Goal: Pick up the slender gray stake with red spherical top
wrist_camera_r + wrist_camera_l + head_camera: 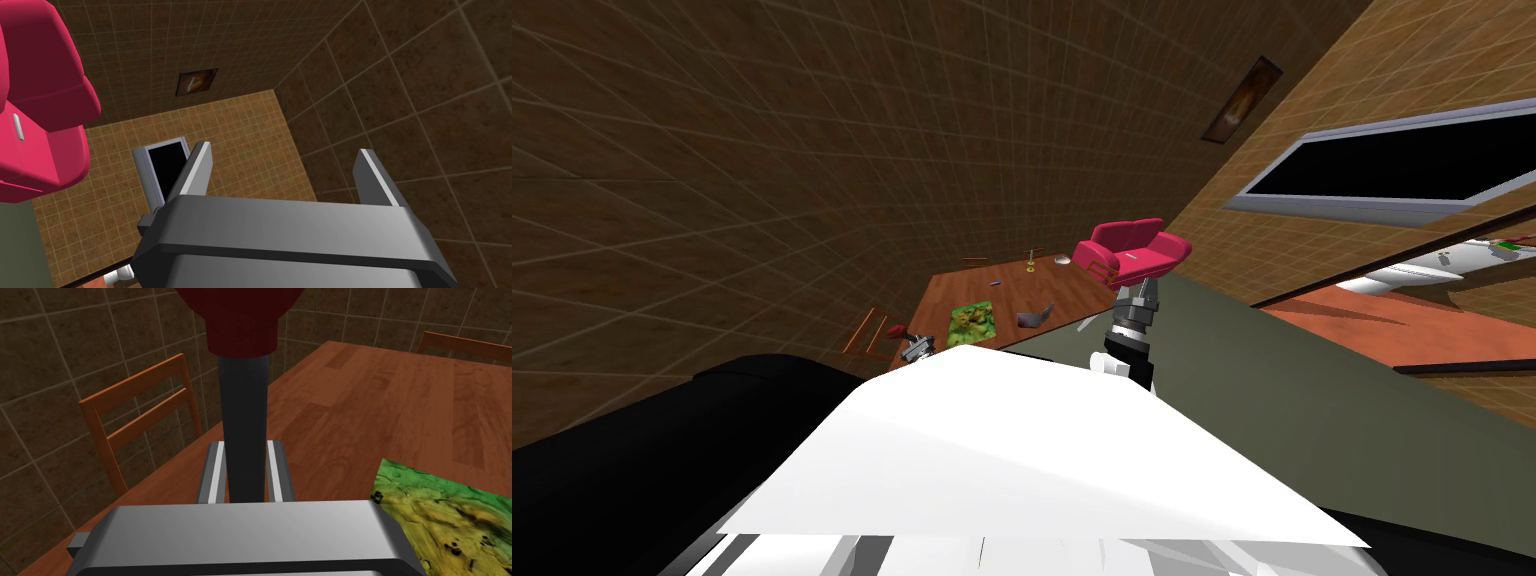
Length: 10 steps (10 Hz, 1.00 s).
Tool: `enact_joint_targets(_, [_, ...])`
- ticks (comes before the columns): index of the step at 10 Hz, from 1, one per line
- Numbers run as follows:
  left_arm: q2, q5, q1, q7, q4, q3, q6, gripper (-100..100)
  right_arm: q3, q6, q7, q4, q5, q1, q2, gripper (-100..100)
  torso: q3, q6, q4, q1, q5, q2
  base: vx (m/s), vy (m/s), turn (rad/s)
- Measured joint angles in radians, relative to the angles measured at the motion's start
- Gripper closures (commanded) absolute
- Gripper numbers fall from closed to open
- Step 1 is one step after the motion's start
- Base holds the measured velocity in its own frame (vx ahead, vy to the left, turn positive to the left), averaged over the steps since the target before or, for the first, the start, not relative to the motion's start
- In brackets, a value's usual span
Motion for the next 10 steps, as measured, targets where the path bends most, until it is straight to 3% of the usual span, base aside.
enact_joint_targets(1, [0.000, 0.000, 0.000, 0.000, 0.000, 0.000, 0.000, 100, 0.000, 0.000, 0.000, 0.000, 0.000, 0.000, 0.000, 0, 0.000, 0.000, 0.000, 0.000, 0.000, 0.000, -0.048, 0.013, 0.206])
enact_joint_targets(3, [-0.006, 0.013, -0.034, -0.039, 0.002, -0.033, -0.002, 100, 0.000, 0.000, 0.000, 0.000, 0.000, 0.000, 0.000, 0, 0.003, -0.003, -0.001, 0.002, 0.004, 0.007, -0.095, 0.028, 0.181])
enact_joint_targets(5, [-0.004, 0.017, -0.072, -0.059, 0.032, -0.044, -0.013, 100, 0.000, 0.000, 0.000, 0.000, 0.000, 0.000, 0.000, 0, 0.002, -0.003, -0.003, 0.004, 0.008, 0.006, -0.047, 0.009, 0.076])
enact_joint_targets(7, [0.008, 0.030, -0.152, -0.093, 0.101, -0.078, -0.035, 100, 0.000, 0.000, 0.000, 0.000, 0.000, 0.000, 0.000, 0, 0.000, -0.006, -0.006, 0.008, 0.015, 0.006, -0.099, 0.024, 0.295])
enact_joint_targets(8, [0.001, 0.042, -0.185, -0.127, 0.112, -0.100, -0.037, 100, 0.000, 0.000, 0.000, 0.000, 0.000, 0.000, 0.000, 0, 0.000, -0.007, -0.007, 0.009, 0.017, 0.009, -0.085, 0.020, 0.059])
enact_joint_targets(10, [0.006, 0.050, -0.236, -0.151, 0.158, -0.131, -0.050, 100, 0.000, 0.000, 0.000, 0.000, 0.000, 0.000, 0.000, 0, -0.002, -0.007, -0.009, 0.011, 0.020, 0.007, -0.061, 0.021, 0.118])
